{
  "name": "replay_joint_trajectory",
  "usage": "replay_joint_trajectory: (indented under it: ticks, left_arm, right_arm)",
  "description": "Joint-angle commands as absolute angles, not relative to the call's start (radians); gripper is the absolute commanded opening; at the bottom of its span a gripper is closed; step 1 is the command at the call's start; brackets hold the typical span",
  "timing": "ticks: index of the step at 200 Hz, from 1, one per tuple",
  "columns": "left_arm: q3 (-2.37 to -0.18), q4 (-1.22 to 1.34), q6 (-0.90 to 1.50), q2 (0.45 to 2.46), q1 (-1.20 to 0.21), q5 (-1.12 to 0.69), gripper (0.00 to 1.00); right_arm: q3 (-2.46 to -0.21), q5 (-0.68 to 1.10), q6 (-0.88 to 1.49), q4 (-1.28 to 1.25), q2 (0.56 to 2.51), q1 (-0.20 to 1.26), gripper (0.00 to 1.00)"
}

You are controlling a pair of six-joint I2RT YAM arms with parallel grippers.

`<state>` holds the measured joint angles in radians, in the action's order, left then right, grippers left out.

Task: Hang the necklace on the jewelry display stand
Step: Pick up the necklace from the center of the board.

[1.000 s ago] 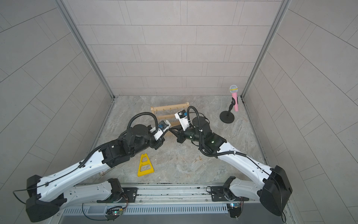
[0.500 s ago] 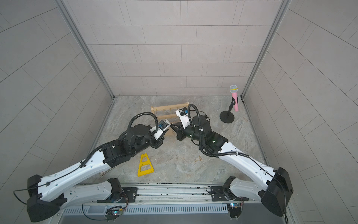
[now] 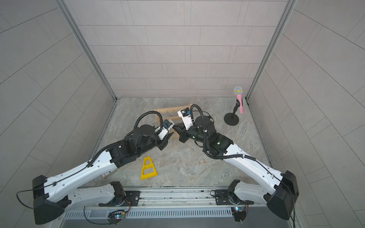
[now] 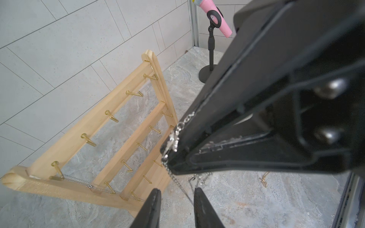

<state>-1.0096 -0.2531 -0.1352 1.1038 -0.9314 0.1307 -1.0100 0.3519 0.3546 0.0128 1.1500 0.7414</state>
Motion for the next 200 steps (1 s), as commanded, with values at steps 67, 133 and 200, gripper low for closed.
replay_joint_trajectory:
  ticks: [67, 133, 200]
  left_arm:
    - [-1.007, -0.157, -0.070, 1.137, -0.902, 0.148, 0.34]
    - [-0.986, -0.149, -0.053, 1.126, -0.891, 0.152, 0.34]
    - [-0.946, -0.073, 0.011, 1.167, -0.891, 0.156, 0.38]
  right_arm:
    - [-1.047, 0.375, 0.339, 0.023, 1.108, 0.747, 0.00]
    - [-1.049, 0.376, 0.350, 0.015, 1.102, 0.747, 0.00]
    - [-1.066, 0.384, 0.365, -0.001, 1.095, 0.747, 0.00]
